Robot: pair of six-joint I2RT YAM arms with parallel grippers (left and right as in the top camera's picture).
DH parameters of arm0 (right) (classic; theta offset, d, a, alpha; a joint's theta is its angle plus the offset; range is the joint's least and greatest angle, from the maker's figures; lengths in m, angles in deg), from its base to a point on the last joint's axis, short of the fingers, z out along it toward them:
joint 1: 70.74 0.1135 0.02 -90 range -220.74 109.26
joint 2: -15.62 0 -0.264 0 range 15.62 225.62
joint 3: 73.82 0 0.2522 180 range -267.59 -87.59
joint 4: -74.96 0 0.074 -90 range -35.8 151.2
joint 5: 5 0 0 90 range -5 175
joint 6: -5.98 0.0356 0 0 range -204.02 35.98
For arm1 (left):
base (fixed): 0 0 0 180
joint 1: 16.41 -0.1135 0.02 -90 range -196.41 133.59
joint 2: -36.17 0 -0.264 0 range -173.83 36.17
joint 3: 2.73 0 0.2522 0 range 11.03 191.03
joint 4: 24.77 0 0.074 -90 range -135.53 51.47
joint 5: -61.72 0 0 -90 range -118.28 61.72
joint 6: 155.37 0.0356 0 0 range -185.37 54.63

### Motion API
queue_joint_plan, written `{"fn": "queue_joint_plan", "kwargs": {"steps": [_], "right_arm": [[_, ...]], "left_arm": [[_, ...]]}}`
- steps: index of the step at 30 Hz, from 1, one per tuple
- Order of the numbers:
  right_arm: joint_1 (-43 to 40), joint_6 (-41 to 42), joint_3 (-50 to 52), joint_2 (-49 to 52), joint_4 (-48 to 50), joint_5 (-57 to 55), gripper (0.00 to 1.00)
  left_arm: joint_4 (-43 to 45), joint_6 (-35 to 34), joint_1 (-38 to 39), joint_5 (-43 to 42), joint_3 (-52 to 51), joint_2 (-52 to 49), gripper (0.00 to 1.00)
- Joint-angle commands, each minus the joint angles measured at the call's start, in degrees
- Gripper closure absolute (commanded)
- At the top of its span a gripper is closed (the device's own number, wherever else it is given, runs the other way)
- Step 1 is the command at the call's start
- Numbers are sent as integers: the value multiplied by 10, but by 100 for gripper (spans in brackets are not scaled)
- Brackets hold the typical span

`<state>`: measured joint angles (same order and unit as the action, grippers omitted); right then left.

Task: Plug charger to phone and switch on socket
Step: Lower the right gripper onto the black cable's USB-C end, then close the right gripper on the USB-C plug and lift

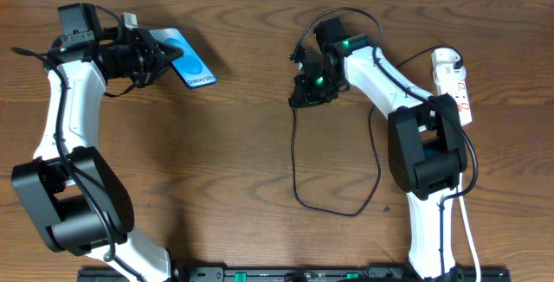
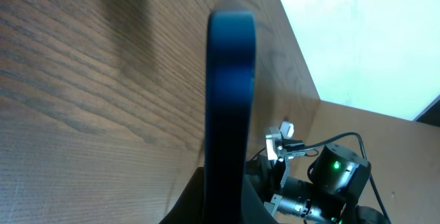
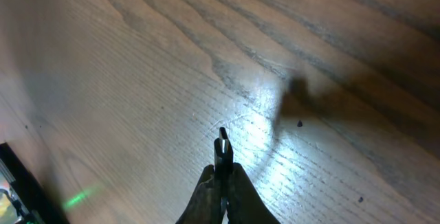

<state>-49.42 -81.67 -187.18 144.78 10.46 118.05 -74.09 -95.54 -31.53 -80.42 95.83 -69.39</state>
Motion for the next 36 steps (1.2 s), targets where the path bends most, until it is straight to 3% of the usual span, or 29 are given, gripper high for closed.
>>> {"fn": "queue_joint_plan", "kwargs": {"steps": [1, 7, 12, 22, 28, 36], "right_arm": [[12, 15, -11, -21, -3, -9, 99], [24, 30, -11, -21, 9, 0, 99], [28, 108, -11, -21, 4, -142, 99], [92, 235, -9, -18, -13, -292, 99], [105, 283, -8, 1, -19, -294, 98], [107, 285, -8, 65, -40, -237, 81]], "left_arm": [[2, 11, -1, -12, 6, 10, 93], [-1, 15, 0, -12, 6, 10, 93], [-2, 17, 0, -12, 6, 10, 93], [-3, 17, 0, -12, 6, 10, 93], [-5, 17, 0, -12, 6, 10, 93], [-5, 17, 0, -12, 6, 10, 93]]}}
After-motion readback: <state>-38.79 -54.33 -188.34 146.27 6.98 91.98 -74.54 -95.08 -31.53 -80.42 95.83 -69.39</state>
